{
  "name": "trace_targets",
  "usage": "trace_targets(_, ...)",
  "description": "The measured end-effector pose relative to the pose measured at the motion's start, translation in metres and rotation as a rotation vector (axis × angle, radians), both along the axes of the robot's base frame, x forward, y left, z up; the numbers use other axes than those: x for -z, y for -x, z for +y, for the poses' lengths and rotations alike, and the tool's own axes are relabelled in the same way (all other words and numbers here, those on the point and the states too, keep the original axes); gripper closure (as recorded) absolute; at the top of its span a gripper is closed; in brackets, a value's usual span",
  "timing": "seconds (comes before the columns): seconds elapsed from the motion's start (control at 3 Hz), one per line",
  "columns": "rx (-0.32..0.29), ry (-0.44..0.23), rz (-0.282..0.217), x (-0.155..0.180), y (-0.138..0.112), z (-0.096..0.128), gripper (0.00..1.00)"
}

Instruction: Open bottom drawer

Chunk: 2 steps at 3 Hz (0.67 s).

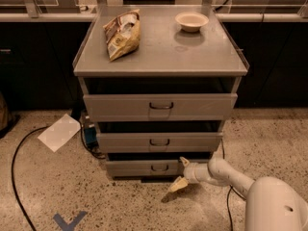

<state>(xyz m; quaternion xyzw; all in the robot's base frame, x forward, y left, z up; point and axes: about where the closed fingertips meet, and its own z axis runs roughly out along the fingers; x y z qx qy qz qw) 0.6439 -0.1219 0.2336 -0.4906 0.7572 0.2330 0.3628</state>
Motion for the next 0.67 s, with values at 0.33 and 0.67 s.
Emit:
trace_targets(0.33, 0.021, 0.007, 0.002, 0.006, -0.011, -0.006, 0.0)
trace_targets(0.67, 0.052, 0.05, 0.001, 0.012, -0.033, -0.022, 0.0)
